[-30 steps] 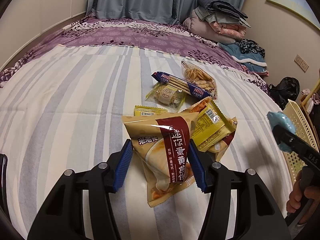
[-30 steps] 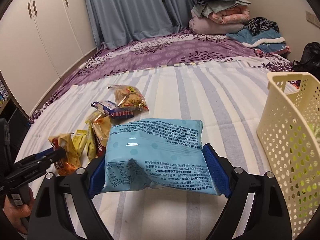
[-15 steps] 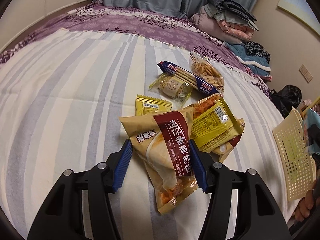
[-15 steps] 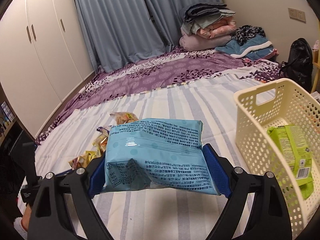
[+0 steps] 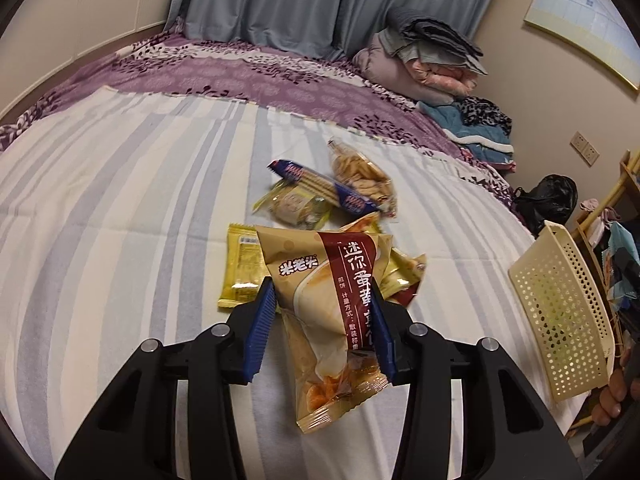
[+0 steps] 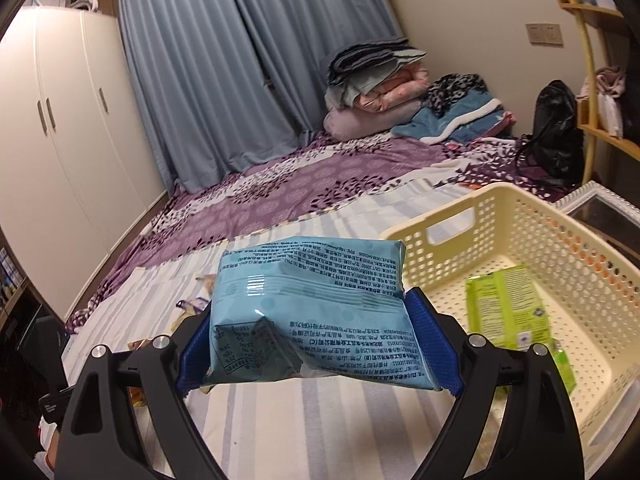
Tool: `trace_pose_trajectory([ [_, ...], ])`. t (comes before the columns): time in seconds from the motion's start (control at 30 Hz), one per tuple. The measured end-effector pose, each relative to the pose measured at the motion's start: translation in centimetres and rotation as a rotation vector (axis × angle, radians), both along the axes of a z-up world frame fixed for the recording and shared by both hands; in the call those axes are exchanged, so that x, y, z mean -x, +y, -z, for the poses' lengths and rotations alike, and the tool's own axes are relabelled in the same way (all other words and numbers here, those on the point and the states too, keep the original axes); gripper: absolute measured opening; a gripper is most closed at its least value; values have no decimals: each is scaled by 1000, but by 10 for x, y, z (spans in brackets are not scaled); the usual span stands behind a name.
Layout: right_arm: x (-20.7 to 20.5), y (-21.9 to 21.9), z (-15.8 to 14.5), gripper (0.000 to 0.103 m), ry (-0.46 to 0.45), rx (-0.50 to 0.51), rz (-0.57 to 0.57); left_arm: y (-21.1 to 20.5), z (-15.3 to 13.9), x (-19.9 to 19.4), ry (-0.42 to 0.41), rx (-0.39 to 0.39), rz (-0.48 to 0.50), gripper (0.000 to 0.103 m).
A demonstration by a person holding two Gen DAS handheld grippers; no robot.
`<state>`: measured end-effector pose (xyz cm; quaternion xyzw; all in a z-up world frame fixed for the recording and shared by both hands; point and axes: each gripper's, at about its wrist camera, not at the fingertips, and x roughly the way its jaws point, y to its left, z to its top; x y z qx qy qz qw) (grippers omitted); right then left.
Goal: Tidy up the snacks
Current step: 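Carry the blue bag into the basket with the right gripper while the left gripper grasps the tan bag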
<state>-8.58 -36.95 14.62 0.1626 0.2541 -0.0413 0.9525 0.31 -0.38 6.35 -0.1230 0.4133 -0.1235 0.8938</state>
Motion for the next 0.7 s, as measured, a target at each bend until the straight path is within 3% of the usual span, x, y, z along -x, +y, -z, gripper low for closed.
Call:
trace_pose_trajectory([
  [0.47, 50, -74, 2, 90, 0, 44, 261, -61, -56, 14, -101, 17, 151, 45],
  [0.7, 67, -106, 20, 94, 22, -1, 348, -111, -80, 13, -143, 18, 258, 45],
])
